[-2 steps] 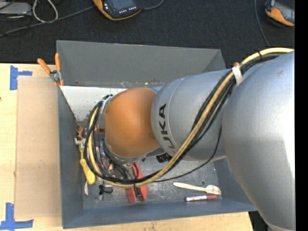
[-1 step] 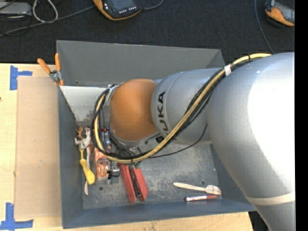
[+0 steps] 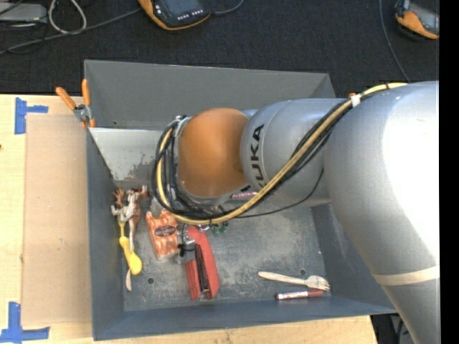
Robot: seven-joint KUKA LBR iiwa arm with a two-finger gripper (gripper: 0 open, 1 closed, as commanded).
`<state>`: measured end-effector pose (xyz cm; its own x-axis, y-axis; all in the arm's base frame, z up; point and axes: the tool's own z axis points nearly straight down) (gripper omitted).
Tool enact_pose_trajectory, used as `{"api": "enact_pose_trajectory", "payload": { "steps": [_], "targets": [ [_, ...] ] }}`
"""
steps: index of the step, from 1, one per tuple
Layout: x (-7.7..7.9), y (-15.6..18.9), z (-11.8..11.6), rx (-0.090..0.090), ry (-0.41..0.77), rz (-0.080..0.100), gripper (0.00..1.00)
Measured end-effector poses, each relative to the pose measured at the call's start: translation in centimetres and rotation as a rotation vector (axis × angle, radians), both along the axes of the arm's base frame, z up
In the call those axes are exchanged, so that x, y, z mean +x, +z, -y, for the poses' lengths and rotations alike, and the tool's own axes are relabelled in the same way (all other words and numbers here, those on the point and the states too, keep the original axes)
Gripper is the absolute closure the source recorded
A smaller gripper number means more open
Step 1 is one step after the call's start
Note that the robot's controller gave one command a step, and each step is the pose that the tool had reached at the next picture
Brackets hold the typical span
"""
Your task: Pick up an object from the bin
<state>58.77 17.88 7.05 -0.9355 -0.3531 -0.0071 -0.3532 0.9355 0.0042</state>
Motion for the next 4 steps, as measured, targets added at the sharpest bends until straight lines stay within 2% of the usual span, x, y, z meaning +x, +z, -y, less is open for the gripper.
{"api": "enact_pose_trajectory", "payload": {
  "steps": [1,2,3,4],
  "targets": [
    [-2.7,0.1,0.6,0.001,-0.287,0.000,0.00],
    [-2.6,0.1,2.1,0.004,-0.026,0.006,0.00],
    [-3.4,0.2,3.2,0.008,-0.327,0.008,1.00],
    [-3.4,0.2,3.2,0.008,-0.328,0.008,1.00]
  ]
}}
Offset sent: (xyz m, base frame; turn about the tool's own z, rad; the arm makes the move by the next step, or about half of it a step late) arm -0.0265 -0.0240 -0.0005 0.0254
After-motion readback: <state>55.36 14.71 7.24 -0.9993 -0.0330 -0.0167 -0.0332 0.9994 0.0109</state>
